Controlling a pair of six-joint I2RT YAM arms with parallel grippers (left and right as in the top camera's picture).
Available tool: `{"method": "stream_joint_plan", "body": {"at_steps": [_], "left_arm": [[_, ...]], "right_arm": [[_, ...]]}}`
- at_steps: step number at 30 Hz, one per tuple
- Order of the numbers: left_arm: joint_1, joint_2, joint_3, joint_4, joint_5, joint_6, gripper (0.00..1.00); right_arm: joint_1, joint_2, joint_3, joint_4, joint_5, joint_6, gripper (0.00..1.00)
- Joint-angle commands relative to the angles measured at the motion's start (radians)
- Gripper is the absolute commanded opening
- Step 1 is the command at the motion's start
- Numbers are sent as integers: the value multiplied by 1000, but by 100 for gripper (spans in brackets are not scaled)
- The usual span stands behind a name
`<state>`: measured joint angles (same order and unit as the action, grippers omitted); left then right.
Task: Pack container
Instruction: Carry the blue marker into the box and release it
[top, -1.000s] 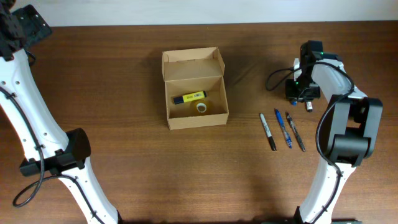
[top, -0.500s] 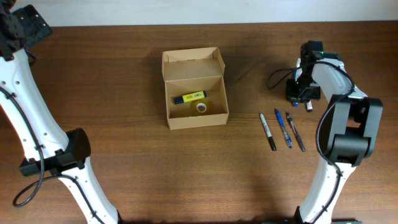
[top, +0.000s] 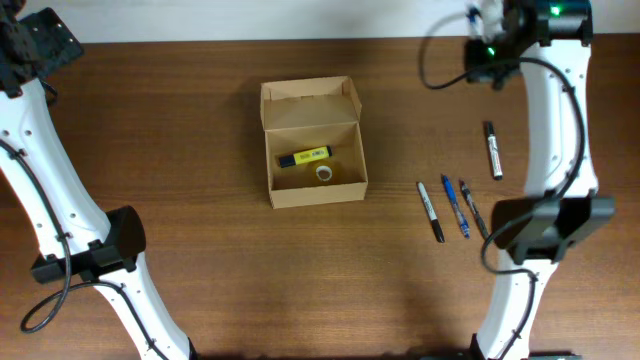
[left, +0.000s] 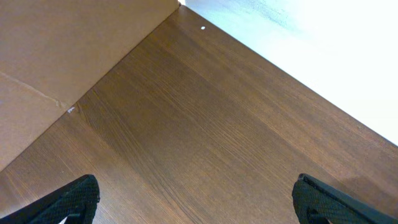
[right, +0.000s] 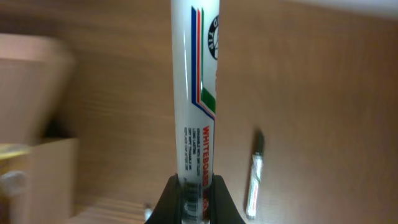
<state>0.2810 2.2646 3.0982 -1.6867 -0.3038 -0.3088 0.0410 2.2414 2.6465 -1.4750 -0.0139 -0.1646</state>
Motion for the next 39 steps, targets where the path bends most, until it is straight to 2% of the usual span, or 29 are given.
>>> {"method": "stream_joint_plan", "body": {"at_steps": [1,8,14,17,28,39], "left_arm": [[3,-8,-3,0,-6,11,100],[3,-8,-3,0,-6,11,100],[3,-8,-3,0,-6,11,100],[3,-8,-3,0,-6,11,100],[3,-8,-3,0,-6,11,100],[3,-8,-3,0,-6,11,100]], "right_arm": [[148,-29,145,-45,-31,-173,4],[387,-11,137,-102,-32,-461,4],[490,12,-18,-102,-84,-680,4],[510,16,-137,-65,-87,-738,4],[445,24,-508,153,-65,-748,4],[412,27,-670,241,-125,-739,4]]}}
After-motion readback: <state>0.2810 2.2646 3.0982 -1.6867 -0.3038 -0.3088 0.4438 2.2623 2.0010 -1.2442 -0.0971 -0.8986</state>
